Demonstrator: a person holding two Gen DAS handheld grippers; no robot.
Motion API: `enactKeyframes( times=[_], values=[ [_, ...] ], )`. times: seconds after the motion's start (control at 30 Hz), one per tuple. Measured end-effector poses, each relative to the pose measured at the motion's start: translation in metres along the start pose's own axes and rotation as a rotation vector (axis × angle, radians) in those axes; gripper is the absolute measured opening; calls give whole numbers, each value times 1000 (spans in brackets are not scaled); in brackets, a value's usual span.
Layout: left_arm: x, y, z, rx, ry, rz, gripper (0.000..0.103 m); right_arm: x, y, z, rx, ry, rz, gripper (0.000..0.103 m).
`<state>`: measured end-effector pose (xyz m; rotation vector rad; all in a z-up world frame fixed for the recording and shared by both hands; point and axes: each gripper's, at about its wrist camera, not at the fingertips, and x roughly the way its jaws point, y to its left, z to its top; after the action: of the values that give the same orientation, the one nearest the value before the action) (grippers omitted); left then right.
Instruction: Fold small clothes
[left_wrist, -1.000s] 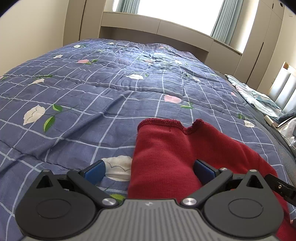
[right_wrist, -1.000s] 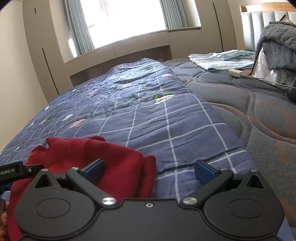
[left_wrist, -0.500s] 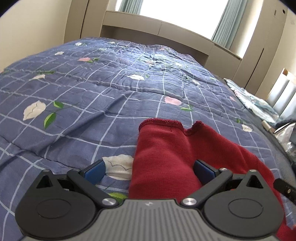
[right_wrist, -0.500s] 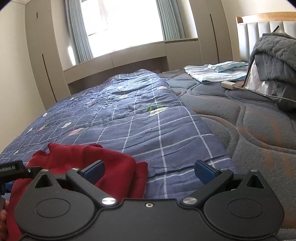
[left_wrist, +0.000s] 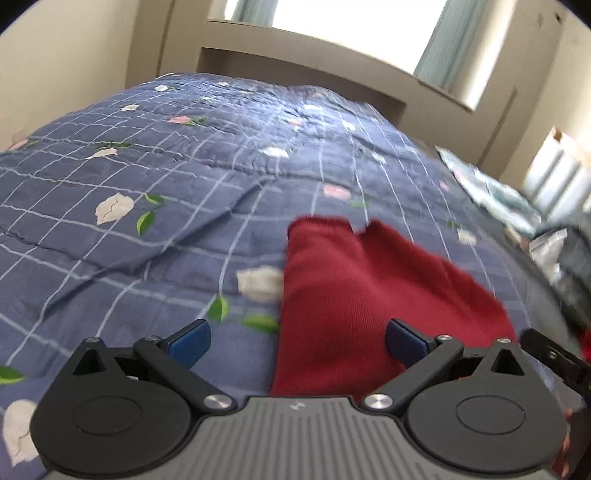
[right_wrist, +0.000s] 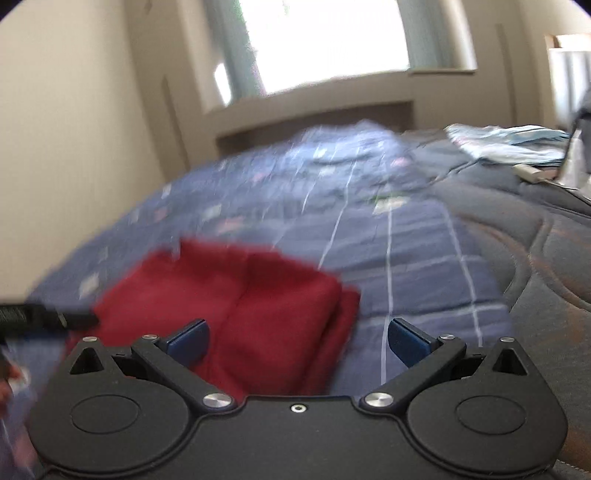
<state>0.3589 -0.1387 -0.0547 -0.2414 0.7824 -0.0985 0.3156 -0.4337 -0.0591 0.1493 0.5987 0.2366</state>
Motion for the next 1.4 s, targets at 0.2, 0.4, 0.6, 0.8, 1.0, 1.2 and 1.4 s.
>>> enactKeyframes(
  times=[0.2, 0.4, 0.6, 0.8, 1.0, 1.2, 1.4],
  values=[
    [-14, -4, -19, 41, 30, -8, 102, 2, -13, -8, 68, 61, 63, 102],
    [-11, -9, -33, 112, 56, 23, 103, 4, -17, -12, 82, 61, 78, 103],
    [-10, -14, -35, 146, 46, 43, 103, 3, -20, -13, 94, 58, 95, 103],
    [-9, -11, -35, 140, 46, 29, 103, 6, -19, -12, 92, 55, 94, 103],
    [-7, -11, -31, 167, 61, 18, 103, 9, -16, -12, 92, 37, 98, 103],
    [-4, -9, -29, 181, 71, 0, 103, 9, -16, -12, 94, 26, 102, 103],
    [-4, -8, -29, 187, 69, -10, 103, 9, -17, -13, 96, 26, 105, 103]
  ],
)
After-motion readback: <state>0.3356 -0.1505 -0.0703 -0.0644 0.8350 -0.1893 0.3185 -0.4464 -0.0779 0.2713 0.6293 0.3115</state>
